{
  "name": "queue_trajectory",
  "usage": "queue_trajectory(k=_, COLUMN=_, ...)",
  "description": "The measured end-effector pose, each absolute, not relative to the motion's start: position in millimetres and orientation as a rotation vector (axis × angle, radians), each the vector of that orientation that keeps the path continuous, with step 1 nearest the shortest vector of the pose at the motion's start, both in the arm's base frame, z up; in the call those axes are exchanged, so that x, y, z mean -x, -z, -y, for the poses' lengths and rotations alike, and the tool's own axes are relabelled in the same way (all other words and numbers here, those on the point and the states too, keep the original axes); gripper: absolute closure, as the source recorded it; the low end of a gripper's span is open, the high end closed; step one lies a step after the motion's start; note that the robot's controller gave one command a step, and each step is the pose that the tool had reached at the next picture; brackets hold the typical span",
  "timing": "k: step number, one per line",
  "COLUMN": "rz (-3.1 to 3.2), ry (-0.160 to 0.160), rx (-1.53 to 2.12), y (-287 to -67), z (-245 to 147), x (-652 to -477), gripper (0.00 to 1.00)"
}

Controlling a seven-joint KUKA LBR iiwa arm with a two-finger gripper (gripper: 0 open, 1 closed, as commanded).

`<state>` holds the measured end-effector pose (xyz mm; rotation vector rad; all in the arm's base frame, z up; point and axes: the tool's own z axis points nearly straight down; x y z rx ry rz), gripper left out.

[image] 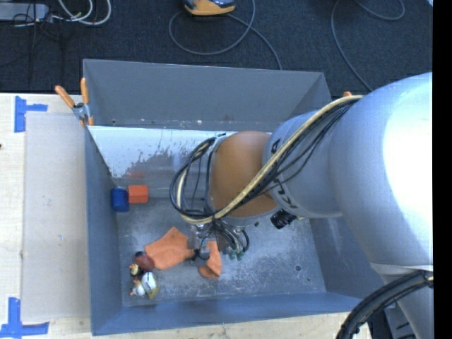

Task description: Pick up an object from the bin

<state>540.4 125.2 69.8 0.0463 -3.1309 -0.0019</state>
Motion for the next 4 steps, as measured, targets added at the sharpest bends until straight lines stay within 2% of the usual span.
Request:
queue_trajectory(k=3, rz=3.130, ry=0.002, rx=-0.049, y=-76, z=-112, x=-540.2, gripper=1.00)
queue_trajectory(k=4, rz=3.124, ry=0.003, rx=-0.160, y=-70, z=-99, x=-540.8, gripper=1.00)
